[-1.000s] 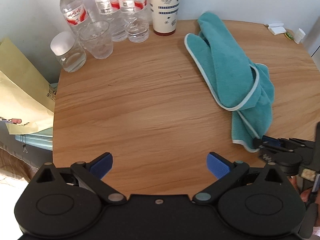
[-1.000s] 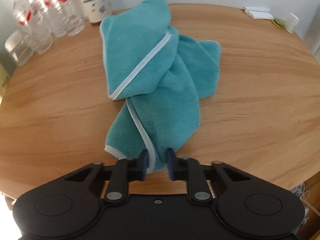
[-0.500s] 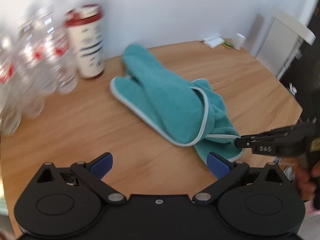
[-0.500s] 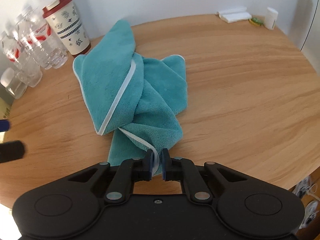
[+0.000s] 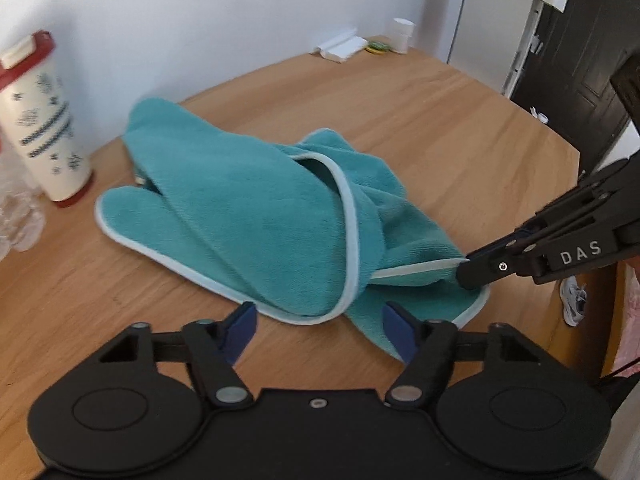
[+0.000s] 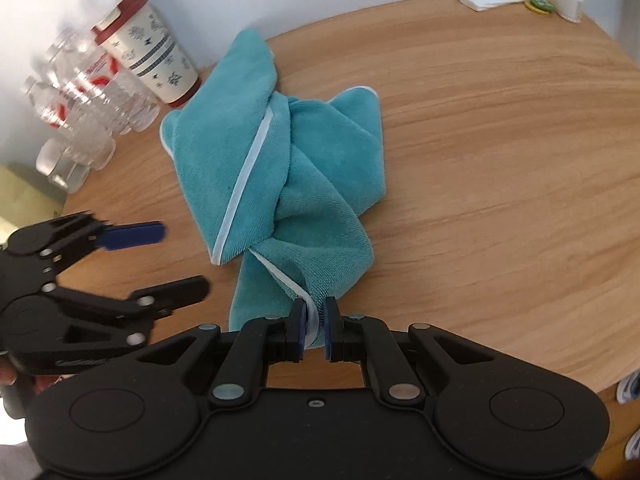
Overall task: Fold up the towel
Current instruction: 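Grasp the towel edge with the left gripper while the right gripper holds its edge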
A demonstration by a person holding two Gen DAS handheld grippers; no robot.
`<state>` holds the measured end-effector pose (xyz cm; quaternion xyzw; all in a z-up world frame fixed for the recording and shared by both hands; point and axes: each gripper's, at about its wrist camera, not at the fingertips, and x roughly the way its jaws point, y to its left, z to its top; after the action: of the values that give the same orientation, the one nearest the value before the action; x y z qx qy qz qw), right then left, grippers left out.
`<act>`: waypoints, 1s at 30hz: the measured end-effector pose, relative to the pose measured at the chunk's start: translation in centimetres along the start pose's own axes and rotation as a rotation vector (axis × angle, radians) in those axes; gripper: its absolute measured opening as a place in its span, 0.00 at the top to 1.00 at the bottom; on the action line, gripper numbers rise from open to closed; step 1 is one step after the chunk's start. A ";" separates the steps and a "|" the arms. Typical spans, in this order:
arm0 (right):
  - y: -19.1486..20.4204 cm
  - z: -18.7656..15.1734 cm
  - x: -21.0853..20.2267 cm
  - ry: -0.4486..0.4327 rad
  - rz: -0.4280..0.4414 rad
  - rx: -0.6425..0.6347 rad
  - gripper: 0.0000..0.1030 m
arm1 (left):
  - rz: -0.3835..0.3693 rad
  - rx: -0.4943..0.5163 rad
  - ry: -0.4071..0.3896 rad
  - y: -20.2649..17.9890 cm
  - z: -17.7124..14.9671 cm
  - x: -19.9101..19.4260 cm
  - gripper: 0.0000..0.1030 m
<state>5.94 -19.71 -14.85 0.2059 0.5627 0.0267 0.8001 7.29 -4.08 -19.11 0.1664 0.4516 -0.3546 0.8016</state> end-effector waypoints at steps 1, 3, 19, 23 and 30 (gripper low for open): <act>-0.1 0.0 0.0 0.004 0.008 -0.002 0.92 | -0.002 0.005 -0.001 -0.2 0.0 0.3 0.51; -0.3 0.1 0.0 0.010 0.024 0.003 0.92 | -0.020 0.020 -0.005 -0.6 0.0 0.6 0.59; -0.9 0.8 -0.5 0.024 0.033 -0.035 0.91 | -0.024 0.018 0.002 -2.2 0.9 2.4 0.91; -1.3 1.1 -0.8 0.018 0.030 -0.026 0.91 | -0.017 -0.010 -0.017 -1.9 1.1 1.9 0.96; -1.6 2.4 -2.1 0.004 -0.018 -0.079 0.91 | 0.062 -0.040 -0.076 -1.0 1.8 -0.4 0.97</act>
<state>7.06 -22.52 -12.85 0.1689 0.5645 0.0419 0.8068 7.55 -5.64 -17.73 0.1506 0.4224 -0.3268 0.8319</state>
